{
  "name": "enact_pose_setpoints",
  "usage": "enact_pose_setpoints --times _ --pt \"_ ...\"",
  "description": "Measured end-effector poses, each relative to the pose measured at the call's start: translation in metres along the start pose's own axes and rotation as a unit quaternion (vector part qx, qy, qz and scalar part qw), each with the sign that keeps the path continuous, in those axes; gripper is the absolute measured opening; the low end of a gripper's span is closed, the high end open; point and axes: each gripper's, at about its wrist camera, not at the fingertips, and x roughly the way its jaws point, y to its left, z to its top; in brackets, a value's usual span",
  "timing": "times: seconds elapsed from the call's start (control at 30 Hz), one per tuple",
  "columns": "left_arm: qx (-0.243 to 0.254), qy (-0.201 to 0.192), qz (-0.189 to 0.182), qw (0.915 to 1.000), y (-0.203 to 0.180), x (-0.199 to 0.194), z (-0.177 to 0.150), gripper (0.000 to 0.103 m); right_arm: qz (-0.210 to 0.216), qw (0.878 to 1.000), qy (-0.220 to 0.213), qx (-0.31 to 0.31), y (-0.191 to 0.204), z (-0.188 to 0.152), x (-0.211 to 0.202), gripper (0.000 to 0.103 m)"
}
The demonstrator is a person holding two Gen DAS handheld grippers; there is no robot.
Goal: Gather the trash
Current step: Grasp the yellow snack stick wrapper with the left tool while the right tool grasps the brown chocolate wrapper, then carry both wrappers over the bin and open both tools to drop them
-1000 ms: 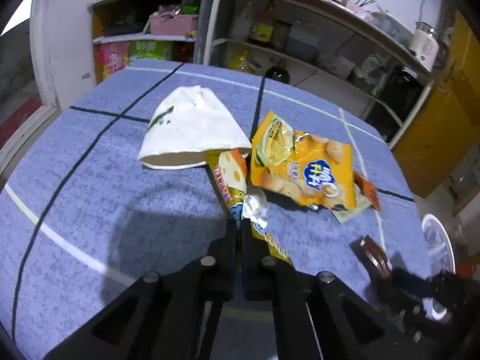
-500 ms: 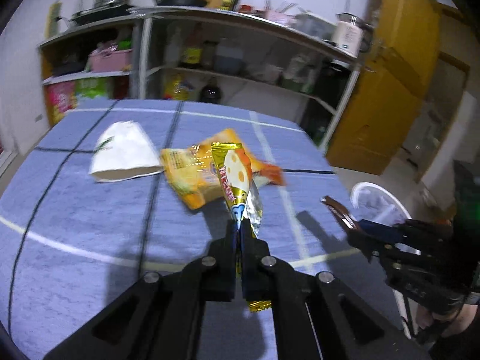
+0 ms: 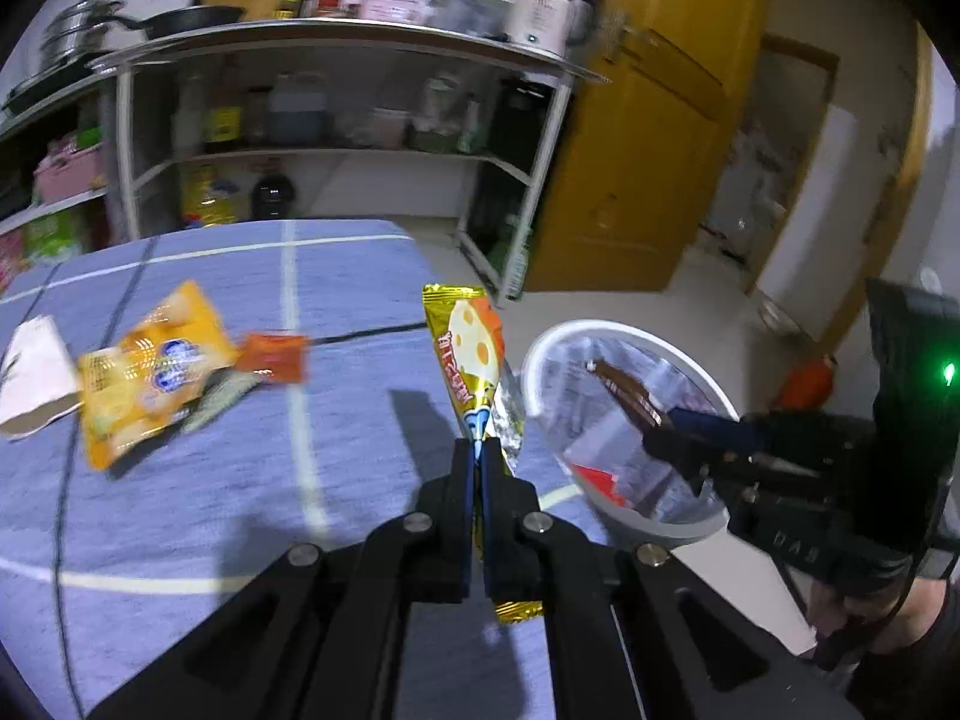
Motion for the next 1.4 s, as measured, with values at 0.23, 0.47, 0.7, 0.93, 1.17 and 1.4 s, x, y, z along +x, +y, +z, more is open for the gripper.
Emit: enact_pose_setpoints --times 0.23,0.47,0.7,0.93,1.17,1.4 --pt "0.024 0.026 -0.036 0.9987 -0.044 0.036 0.013 0.002 -0.036 0.998 -0.004 0.054 -0.059 -0.014 -0.012 0.02" --pt "0.037 0.052 -0.055 0.9965 -0.082 0.076 0.021 0.002 -0.049 0.995 0.006 0.089 -0.098 -0.024 -0.007 0.02" --pt "0.041 0.067 -0.053 0.9954 -0.093 0.099 0.02 0.009 -0.049 0.992 0.015 0.113 -0.117 -0.029 0.002 0.021" --pt "0.031 0.064 -0.052 0.9961 -0.089 0.098 0.019 0.03 -0.057 0.992 0.015 0.113 -0.117 -0.029 0.002 0.023" --pt "0.028 0.055 -0.059 0.9963 -0.085 0.091 0.021 0.034 -0.056 0.992 0.012 0.109 -0.113 -0.027 0.0 0.029" --pt "0.012 0.043 -0.063 0.997 -0.07 0.075 0.025 0.034 -0.047 0.994 -0.003 0.102 -0.103 -0.023 -0.01 0.029"
